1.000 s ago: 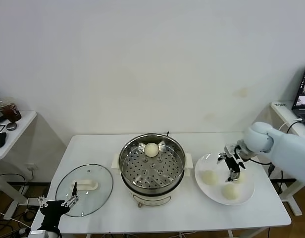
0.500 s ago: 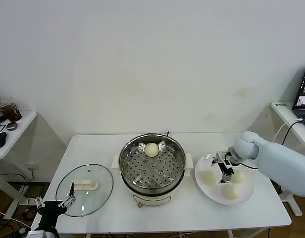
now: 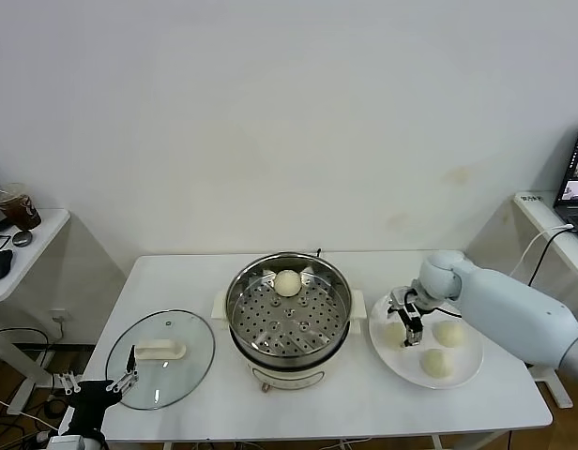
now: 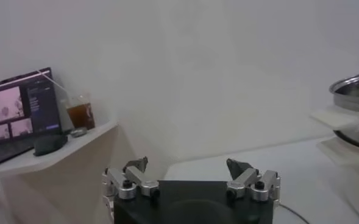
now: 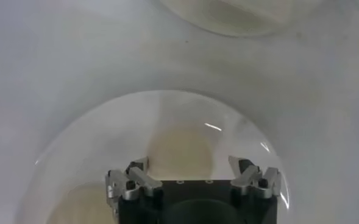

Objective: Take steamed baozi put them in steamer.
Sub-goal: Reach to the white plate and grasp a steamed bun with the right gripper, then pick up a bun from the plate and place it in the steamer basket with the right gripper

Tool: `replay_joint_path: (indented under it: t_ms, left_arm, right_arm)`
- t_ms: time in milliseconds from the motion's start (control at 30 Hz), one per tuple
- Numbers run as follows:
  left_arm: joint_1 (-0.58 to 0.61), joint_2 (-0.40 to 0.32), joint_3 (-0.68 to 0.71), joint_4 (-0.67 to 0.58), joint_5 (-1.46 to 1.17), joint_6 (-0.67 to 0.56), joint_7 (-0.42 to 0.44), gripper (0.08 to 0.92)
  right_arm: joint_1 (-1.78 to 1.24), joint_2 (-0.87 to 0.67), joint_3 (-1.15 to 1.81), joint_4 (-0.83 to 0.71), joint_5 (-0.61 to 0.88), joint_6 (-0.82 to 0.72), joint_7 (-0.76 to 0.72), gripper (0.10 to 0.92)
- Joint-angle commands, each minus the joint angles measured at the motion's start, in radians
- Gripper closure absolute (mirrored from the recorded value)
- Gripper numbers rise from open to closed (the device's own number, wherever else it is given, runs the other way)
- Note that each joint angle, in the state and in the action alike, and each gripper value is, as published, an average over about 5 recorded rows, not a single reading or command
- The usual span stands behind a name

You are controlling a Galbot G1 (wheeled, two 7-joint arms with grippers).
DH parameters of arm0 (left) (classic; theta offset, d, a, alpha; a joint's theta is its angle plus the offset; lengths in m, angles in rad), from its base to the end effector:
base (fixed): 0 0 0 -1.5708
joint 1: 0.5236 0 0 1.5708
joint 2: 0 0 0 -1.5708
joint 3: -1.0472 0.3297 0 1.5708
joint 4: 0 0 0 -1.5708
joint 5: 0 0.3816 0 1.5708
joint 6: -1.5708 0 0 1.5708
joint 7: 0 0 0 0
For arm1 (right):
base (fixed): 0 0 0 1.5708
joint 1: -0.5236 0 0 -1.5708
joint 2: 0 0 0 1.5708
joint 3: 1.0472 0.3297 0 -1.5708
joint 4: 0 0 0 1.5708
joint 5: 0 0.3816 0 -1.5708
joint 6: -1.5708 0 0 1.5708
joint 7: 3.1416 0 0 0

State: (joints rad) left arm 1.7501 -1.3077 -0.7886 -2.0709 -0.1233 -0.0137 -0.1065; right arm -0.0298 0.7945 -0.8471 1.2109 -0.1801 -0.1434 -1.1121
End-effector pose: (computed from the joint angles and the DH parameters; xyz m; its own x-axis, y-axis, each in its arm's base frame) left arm 0.1697 0.1228 -0.2996 -0.9745 -0.1964 0.1087 -0.1631 0.9523 0.2578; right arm 0.5277 -0.0754 -0.2425 -0.1033 -0.1012 0.9895 -0.9588 -0.2546 -0.1262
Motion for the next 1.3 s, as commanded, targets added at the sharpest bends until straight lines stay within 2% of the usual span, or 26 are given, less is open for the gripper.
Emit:
replay_joint_path:
  t_ms: [33, 300, 400, 567, 867, 1067, 1300]
  left_arm:
    - [0.000, 0.001, -0.001, 0.001, 0.000, 0.000, 0.000, 0.177]
    - [0.002, 0.001, -0.002, -0.004, 0.000, 0.001, 0.000, 0.177]
    - [0.004, 0.001, -0.001, -0.009, 0.000, 0.002, 0.001, 0.177]
    - [0.002, 0.004, 0.003, -0.015, -0.001, 0.004, 0.003, 0.177]
    - [-0.023, 0.028, 0.017, -0.026, -0.008, 0.017, 0.011, 0.177]
    - [-0.034, 0.045, 0.027, -0.029, -0.013, 0.021, 0.013, 0.177]
    - [-0.032, 0.050, 0.026, -0.050, -0.010, 0.024, 0.015, 0.177]
  right_arm:
    - [-0.010, 0.032, 0.003, -0.030, -0.023, -0.012, -0.026, 0.333]
    - [0.010, 0.010, 0.001, -0.005, -0.010, -0.009, -0.041, 0.536]
    - [0.031, -0.012, 0.001, 0.008, -0.001, -0.003, -0.050, 0.587]
    - [0.125, -0.086, -0.028, 0.066, 0.075, -0.009, -0.087, 0.587]
    - [0.550, -0.178, -0.282, 0.235, 0.377, -0.074, -0.122, 0.576]
    - [0.855, -0.076, -0.477, 0.339, 0.561, -0.144, -0.113, 0.575]
    - [0.944, 0.129, -0.535, 0.356, 0.739, -0.232, -0.023, 0.575]
